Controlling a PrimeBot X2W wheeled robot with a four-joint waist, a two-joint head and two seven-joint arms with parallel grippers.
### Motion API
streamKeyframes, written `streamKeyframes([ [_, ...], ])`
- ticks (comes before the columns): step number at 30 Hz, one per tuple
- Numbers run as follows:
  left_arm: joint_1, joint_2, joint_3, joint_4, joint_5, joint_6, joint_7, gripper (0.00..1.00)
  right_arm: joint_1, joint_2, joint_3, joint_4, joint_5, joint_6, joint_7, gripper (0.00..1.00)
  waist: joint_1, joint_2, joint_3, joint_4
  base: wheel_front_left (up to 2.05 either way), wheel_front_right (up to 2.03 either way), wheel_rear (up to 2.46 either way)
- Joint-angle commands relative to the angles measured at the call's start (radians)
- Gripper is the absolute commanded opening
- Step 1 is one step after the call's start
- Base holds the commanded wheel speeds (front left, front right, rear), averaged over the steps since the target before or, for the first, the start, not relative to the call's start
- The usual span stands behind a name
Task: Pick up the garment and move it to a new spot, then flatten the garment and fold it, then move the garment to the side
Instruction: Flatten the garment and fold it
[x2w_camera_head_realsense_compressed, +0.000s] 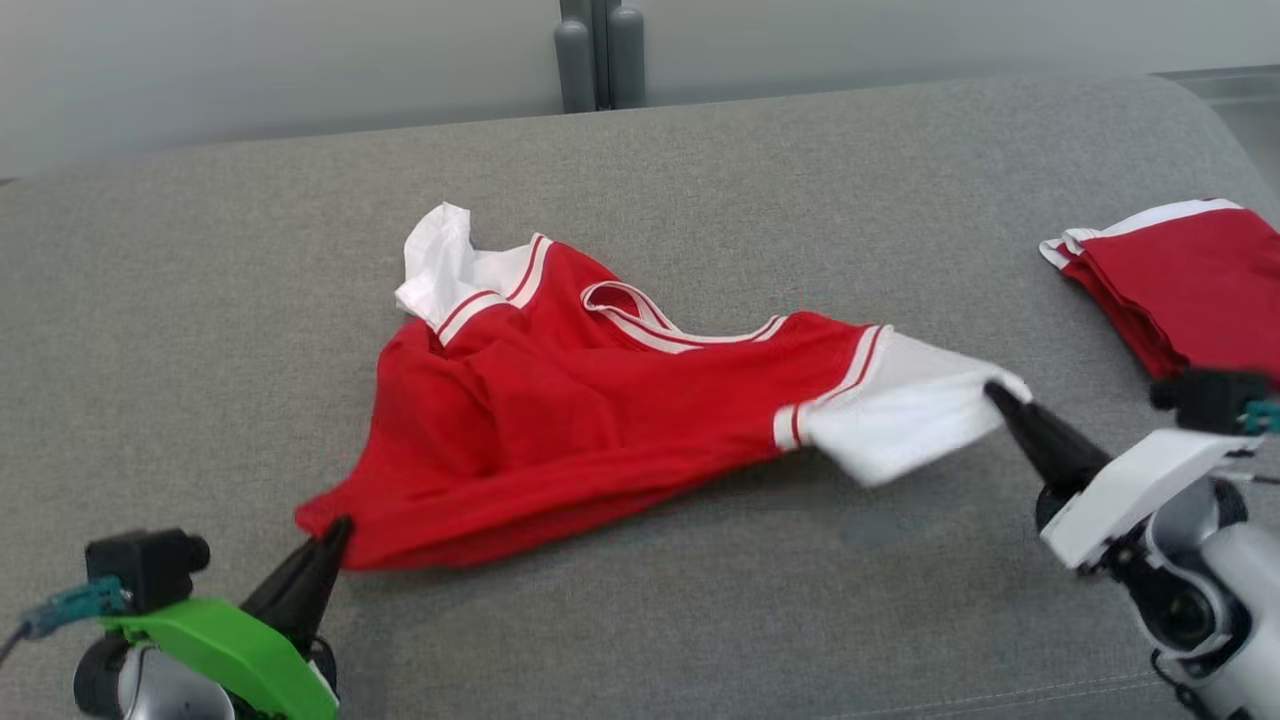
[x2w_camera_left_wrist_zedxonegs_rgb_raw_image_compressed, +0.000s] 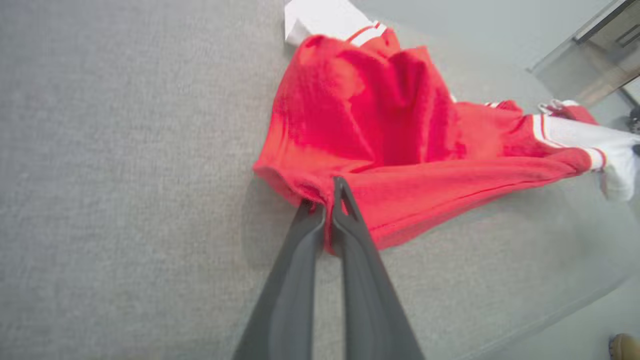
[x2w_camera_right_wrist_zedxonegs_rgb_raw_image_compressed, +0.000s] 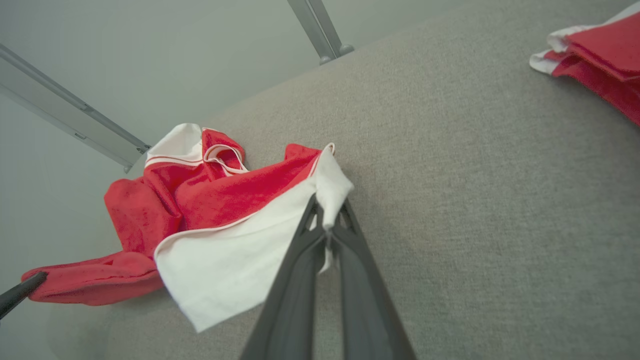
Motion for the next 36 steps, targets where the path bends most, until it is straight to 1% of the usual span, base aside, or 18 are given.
streamKeyframes([
  [1, -0.021, 0.009, 0.015, -0.101, -0.042, 0.002, 0.029, 0.0, -0.024, -0.034, -0.043, -0.069, 0.058, 0.0, -0.007, 0.0, 0.0, 0.0, 0.041, -0.006, 0.0, 0.0, 0.0],
  [5, -0.112, 0.062, 0.052, -0.339, -0.125, 0.006, 0.127, 0.0, -0.078, -0.101, -0.171, -0.259, 0.188, 0.0, 0.006, 0.0, 0.0, 0.0, 0.124, -0.014, 0.0, 0.0, 0.0],
  [8, -0.254, 0.096, 0.064, -0.45, -0.201, 0.015, 0.228, 0.0, -0.158, -0.139, -0.269, -0.356, 0.243, 0.0, 0.024, 0.0, 0.0, 0.0, 0.203, -0.013, 0.0, 0.0, 0.0],
  [10, -0.388, 0.11, 0.063, -0.477, -0.249, 0.032, 0.299, 0.0, -0.239, -0.152, -0.322, -0.386, 0.258, 0.0, 0.047, 0.0, 0.0, 0.0, 0.262, -0.009, 0.0, 0.0, 0.0],
  [12, -0.544, 0.115, 0.057, -0.452, -0.286, 0.061, 0.366, 0.0, -0.34, -0.142, -0.357, -0.383, 0.265, 0.0, 0.078, 0.0, 0.0, 0.0, 0.317, -0.001, 0.0, 0.0, 0.0],
  [14, -0.719, 0.132, 0.042, -0.377, -0.272, 0.089, 0.423, 0.0, -0.465, -0.117, -0.372, -0.349, 0.247, 0.0, 0.112, 0.0, 0.0, 0.0, 0.369, 0.007, 0.0, 0.0, 0.0],
  [16, -0.895, 0.117, 0.022, -0.263, -0.244, 0.111, 0.449, 0.0, -0.616, -0.067, -0.373, -0.275, 0.2, 0.0, 0.14, 0.0, 0.0, 0.0, 0.416, 0.011, 0.0, 0.0, 0.0],
  [18, -1.064, 0.105, -0.002, -0.132, -0.188, 0.117, 0.437, 0.0, -0.779, 0.005, -0.386, -0.151, 0.117, 0.0, 0.137, 0.0, 0.0, 0.0, 0.456, 0.016, 0.0, 0.0, 0.0],
  [20, -1.21, 0.079, -0.022, 0.007, -0.126, 0.114, 0.386, 0.0, -0.944, 0.093, -0.404, -0.005, 0.012, 0.0, 0.121, 0.0, 0.0, 0.0, 0.491, 0.021, 0.0, 0.0, 0.0],
  [22, -1.331, 0.048, -0.032, 0.144, -0.053, 0.115, 0.29, 0.0, -1.091, 0.185, -0.436, 0.146, -0.1, 0.0, 0.076, 0.0, 0.0, 0.0, 0.514, 0.026, 0.0, 0.0, 0.0],
  [23, -1.331, 0.048, -0.032, 0.144, -0.053, 0.115, 0.29, 0.0, -1.091, 0.185, -0.436, 0.146, -0.1, 0.0, 0.076, 0.0, 0.0, 0.0, 0.514, 0.026, 0.0, 0.0, 0.0],
  [24, -1.382, 0.034, -0.045, 0.204, -0.016, 0.108, 0.24, 0.0, -1.16, 0.226, -0.456, 0.206, -0.158, 0.0, 0.036, 0.0, 0.0, 0.0, 0.522, 0.029, 0.0, 0.0, 0.0],
  [26, -1.488, 0.024, -0.055, 0.31, 0.066, 0.103, 0.108, 0.0, -1.278, 0.302, -0.496, 0.304, -0.238, 0.0, -0.031, 0.0, 0.0, 0.0, 0.541, 0.031, 0.0, 0.0, 0.0],
  [28, -1.573, 0.006, -0.063, 0.397, 0.111, 0.075, -0.025, 0.0, -1.373, 0.365, -0.527, 0.353, -0.284, 0.0, -0.096, 0.0, 0.0, 0.0, 0.565, 0.027, 0.0, 0.0, 0.0],
  [29, -1.609, 0.0, -0.054, 0.437, 0.128, 0.07, -0.093, 0.0, -1.403, 0.389, -0.538, 0.365, -0.297, 0.0, -0.122, 0.0, 0.0, 0.0, 0.576, 0.024, 0.0, 0.0, 0.0],
  [32, -1.672, -0.017, -0.05, 0.551, 0.154, 0.04, -0.29, 0.0, -1.444, 0.422, -0.539, 0.374, -0.303, 0.0, -0.18, 0.0, 0.0, 0.0, 0.588, 0.019, 0.0, 0.0, 0.0],
  [33, -1.677, -0.02, -0.051, 0.589, 0.157, 0.032, -0.333, 0.0, -1.437, 0.432, -0.539, 0.369, -0.282, 0.0, -0.187, 0.0, 0.0, 0.0, 0.587, 0.017, 0.0, 0.0, 0.0],
  [36, -1.658, -0.037, -0.072, 0.683, 0.14, 0.01, -0.43, 0.0, -1.356, 0.423, -0.499, 0.354, -0.246, 0.0, -0.179, 0.0, 0.0, 0.0, 0.59, 0.015, 0.0, 0.0, 0.0],
])
